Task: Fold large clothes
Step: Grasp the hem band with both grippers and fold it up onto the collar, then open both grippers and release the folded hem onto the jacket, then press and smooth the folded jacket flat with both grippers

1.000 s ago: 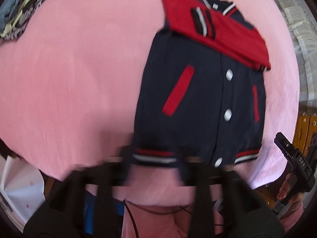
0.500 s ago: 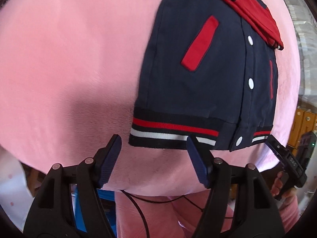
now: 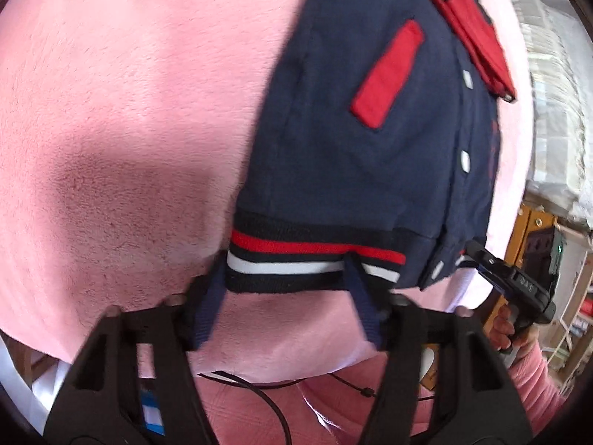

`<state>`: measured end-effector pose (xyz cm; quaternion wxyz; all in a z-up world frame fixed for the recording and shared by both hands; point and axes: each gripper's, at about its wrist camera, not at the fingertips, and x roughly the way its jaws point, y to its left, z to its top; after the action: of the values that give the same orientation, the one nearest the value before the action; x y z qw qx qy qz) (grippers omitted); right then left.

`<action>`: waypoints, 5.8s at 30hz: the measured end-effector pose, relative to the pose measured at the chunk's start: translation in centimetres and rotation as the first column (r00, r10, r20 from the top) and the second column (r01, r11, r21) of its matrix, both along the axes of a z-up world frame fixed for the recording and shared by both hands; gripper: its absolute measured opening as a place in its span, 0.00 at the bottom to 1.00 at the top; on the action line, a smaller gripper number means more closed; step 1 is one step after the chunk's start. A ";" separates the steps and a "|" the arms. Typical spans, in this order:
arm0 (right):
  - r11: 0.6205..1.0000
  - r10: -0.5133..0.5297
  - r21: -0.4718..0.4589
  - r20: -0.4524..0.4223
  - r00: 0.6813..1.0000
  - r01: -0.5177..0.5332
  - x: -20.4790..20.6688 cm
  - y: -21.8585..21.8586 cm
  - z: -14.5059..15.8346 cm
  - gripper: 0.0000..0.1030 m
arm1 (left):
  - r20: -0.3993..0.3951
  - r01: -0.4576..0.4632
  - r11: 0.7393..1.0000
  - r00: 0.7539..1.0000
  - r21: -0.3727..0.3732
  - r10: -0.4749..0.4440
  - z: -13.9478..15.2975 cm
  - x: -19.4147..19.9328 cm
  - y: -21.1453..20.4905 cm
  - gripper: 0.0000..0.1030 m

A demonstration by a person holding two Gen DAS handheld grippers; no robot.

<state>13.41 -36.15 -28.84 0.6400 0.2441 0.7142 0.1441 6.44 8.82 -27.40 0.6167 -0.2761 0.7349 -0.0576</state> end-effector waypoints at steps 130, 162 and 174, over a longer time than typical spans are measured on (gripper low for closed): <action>0.984 0.141 -0.163 0.464 0.875 -0.072 29.0 11.8 1.4 0.01 | 0.460 -0.089 0.972 0.887 0.217 -0.022 -0.9 33.3 -11.7 0.01; 0.984 0.130 -0.159 0.360 0.924 -0.077 17.3 10.3 2.0 0.00 | 0.419 -0.106 0.956 0.908 0.274 -0.019 -3.3 23.7 -15.1 0.01; 0.928 -0.016 -0.345 0.351 0.936 0.145 14.8 0.8 4.0 0.00 | 0.394 -0.241 0.912 0.914 0.332 0.098 -3.5 21.7 -9.5 0.01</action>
<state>28.23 -35.35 -24.89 0.7937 0.1215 0.5956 0.0224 28.18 -0.71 -30.87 0.7874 -0.2016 0.5760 0.0873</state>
